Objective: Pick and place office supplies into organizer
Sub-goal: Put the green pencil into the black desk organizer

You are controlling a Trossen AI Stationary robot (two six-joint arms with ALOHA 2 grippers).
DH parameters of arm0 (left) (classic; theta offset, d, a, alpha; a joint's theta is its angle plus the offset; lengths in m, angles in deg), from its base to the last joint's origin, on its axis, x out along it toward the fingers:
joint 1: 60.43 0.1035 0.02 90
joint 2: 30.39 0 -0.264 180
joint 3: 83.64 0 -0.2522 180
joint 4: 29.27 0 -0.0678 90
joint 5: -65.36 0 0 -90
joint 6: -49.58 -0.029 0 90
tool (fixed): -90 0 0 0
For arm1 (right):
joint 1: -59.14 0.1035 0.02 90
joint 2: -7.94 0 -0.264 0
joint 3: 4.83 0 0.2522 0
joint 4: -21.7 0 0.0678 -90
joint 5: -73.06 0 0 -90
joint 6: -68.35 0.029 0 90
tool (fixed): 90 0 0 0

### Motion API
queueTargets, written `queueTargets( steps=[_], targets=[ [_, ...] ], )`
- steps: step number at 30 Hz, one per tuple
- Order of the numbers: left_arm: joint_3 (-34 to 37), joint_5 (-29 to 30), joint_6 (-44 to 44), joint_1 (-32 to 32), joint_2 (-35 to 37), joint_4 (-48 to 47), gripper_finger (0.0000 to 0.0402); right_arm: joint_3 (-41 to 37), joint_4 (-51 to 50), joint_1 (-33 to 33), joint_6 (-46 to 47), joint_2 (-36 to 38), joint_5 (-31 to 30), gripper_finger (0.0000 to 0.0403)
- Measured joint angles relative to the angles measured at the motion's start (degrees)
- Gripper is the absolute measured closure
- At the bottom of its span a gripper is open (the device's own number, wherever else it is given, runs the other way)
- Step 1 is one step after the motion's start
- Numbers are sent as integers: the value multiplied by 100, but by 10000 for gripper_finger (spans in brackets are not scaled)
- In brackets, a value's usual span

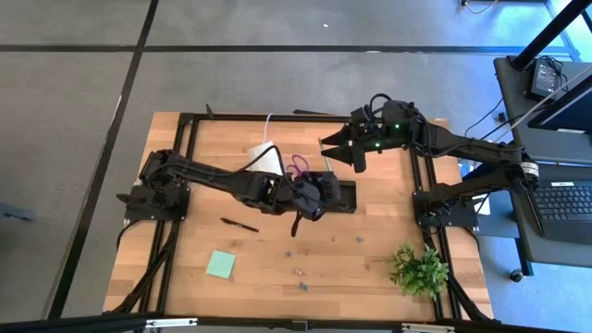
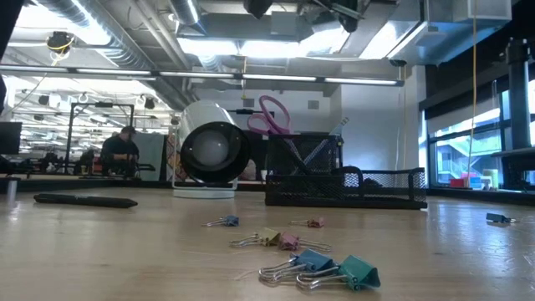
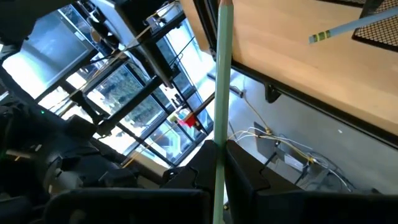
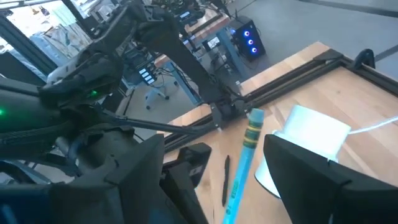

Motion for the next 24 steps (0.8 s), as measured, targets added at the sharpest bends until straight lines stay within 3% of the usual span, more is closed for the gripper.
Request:
queueTargets(
  steps=[8, 24],
  targets=[
    [0, -19, -1, 97, 0, 221, 389, 0, -10, 0, 50, 0, -2, 127],
    [0, -175, -301, 186, 0, 264, 389, -2, -21, 0, 178, 0, -11, 194]
  ],
)
